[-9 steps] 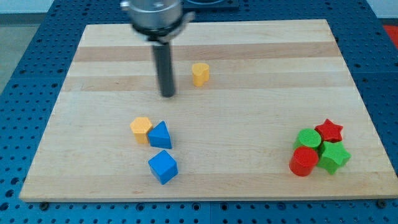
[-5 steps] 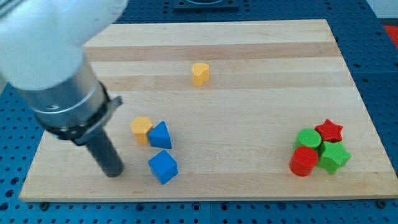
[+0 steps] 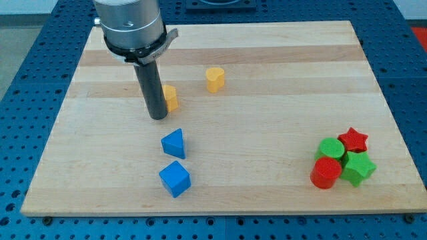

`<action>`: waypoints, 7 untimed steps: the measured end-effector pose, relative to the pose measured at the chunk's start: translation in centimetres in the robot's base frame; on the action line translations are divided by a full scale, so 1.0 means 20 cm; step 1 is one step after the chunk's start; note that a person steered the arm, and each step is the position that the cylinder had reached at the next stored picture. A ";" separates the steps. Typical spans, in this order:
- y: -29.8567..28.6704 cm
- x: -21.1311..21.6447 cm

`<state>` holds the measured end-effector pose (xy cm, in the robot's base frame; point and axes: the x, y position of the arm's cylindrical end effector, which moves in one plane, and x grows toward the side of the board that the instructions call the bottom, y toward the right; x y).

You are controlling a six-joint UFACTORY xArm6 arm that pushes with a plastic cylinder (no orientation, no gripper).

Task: Separate blue triangle and the yellow hexagon

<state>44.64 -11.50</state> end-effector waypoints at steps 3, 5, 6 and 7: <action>0.17 0.02; 0.08 0.37; 0.08 0.56; 0.04 0.49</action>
